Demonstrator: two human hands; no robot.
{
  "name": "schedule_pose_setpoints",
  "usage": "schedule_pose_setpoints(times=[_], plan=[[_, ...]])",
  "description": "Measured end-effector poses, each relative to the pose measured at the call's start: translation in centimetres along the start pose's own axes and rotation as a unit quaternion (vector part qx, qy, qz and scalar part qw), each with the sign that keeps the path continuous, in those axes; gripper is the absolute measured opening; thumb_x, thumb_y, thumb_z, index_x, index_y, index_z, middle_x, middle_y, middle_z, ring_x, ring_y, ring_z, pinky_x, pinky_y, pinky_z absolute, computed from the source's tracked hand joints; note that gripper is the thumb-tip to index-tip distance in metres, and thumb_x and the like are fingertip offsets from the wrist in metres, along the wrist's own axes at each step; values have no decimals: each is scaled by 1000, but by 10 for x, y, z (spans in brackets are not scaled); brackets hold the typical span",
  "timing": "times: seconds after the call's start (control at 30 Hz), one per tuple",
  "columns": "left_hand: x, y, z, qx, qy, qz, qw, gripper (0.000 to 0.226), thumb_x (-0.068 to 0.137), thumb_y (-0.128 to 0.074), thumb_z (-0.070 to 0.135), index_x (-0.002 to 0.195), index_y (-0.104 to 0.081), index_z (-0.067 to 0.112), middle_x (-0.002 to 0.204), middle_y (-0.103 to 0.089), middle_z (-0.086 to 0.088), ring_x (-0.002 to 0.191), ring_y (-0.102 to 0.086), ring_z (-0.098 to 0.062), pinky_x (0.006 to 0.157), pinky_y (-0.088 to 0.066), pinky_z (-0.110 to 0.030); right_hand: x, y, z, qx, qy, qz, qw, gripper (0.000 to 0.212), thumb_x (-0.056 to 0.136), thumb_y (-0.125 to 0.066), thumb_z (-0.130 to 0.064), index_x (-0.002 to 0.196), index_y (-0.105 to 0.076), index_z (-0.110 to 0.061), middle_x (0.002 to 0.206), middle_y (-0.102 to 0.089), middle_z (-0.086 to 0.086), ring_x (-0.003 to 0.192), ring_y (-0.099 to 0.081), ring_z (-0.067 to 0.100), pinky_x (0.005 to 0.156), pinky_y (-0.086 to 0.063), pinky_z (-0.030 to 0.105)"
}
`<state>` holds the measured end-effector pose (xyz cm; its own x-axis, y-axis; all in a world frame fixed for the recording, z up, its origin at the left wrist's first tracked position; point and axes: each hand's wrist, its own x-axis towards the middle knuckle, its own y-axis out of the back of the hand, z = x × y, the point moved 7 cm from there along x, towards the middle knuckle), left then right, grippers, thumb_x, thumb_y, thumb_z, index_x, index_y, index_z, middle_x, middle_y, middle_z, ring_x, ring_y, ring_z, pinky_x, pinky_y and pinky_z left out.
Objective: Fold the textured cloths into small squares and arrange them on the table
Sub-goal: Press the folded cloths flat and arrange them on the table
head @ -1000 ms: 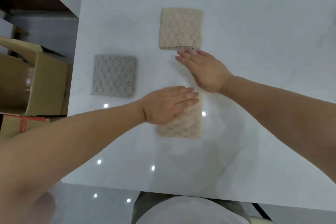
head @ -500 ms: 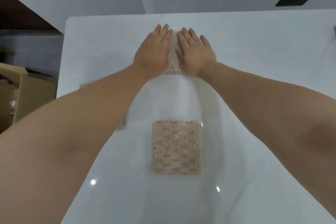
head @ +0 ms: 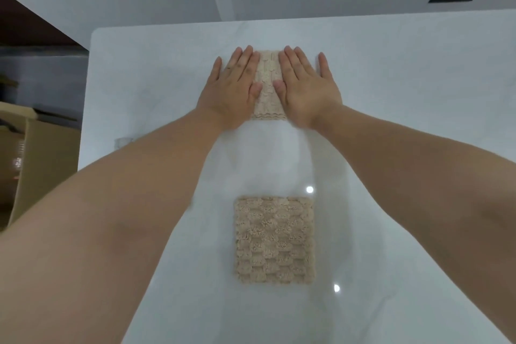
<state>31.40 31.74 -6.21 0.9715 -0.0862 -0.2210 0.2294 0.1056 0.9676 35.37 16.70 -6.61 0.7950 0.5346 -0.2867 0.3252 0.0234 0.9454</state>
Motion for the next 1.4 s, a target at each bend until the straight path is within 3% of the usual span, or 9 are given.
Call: schedule_pose_setpoints(times=[0.17, 0.3, 0.4, 0.6, 0.7, 1.1, 1.17, 1.3, 1.4], plan=[[-4, 15, 9, -4, 18, -20, 1000, 65, 108, -16, 41, 162, 0, 7, 171, 5, -8, 157, 5, -23, 127, 0, -46, -5, 11, 1, 33, 4, -30, 999, 66, 106, -5, -47, 162, 7, -14, 171, 11, 1, 156, 12, 15, 125, 7, 51], [-41, 34, 35, -57, 56, 31, 996, 61, 108, -29, 27, 161, -9, 3, 170, -3, -12, 158, -1, -25, 128, -7, -41, -54, 29, 12, 105, -25, 26, 994, 60, 110, -14, -37, 163, -2, -10, 171, 1, 3, 157, 3, 18, 127, 0, 44], [-83, 30, 73, -76, 71, 5, 995, 59, 109, -27, 23, 161, -9, 4, 170, -4, -11, 158, 0, -23, 128, -5, -37, -104, 23, 21, 138, -44, 24, 989, 57, 109, -21, -26, 162, -8, -9, 171, -6, 5, 158, -1, 21, 128, -6, 42], [-156, 13, 161, -89, 62, -31, 994, 57, 109, -29, 24, 161, -14, 5, 170, -8, -10, 158, -3, -23, 128, -4, -35, -198, 15, 37, 198, -38, 63, 977, 53, 103, -38, -8, 155, -35, -4, 161, -37, 14, 151, -30, 33, 120, -31, 49], [-187, 7, 210, -105, 51, -56, 992, 57, 109, -31, 25, 160, -16, 6, 170, -11, -9, 157, -5, -23, 127, -3, -34, -250, 13, 56, 229, -100, 79, 965, 47, 103, -40, -11, 150, -45, -7, 151, -51, 12, 138, -46, 34, 113, -39, 48], [-246, -28, 344, -129, -93, -127, 979, 56, 106, -39, 20, 158, -24, 8, 170, -11, -10, 157, -9, -24, 126, -10, -34, -430, -9, 140, 211, -270, 66, 937, 45, 106, -42, -22, 150, -45, -15, 151, -50, 6, 140, -43, 27, 115, -35, 39], [-249, -22, 369, -150, -111, -128, 974, 54, 105, -41, 19, 157, -29, 9, 169, -14, -7, 155, -16, -23, 125, -16, -33, -454, -9, 161, 207, -294, 63, 931, 46, 106, -42, -23, 150, -45, -15, 152, -49, 6, 141, -42, 27, 115, -35, 39], [-246, -10, 412, -167, -134, -130, 968, 49, 103, -43, 14, 151, -42, 14, 150, -43, -4, 135, -46, -25, 110, -37, -33, -485, -6, 198, 213, -324, 67, 919, 45, 106, -43, -23, 150, -44, -15, 154, -46, 6, 144, -38, 26, 116, -33, 41], [-232, -9, 444, -179, -129, -150, 964, 49, 103, -42, 16, 152, -40, 18, 143, -47, -5, 127, -51, -26, 103, -43, -36, -493, -1, 233, 229, -337, 82, 909, 45, 105, -43, -22, 150, -45, -15, 153, -45, 8, 144, -37, 28, 114, -35, 43]])
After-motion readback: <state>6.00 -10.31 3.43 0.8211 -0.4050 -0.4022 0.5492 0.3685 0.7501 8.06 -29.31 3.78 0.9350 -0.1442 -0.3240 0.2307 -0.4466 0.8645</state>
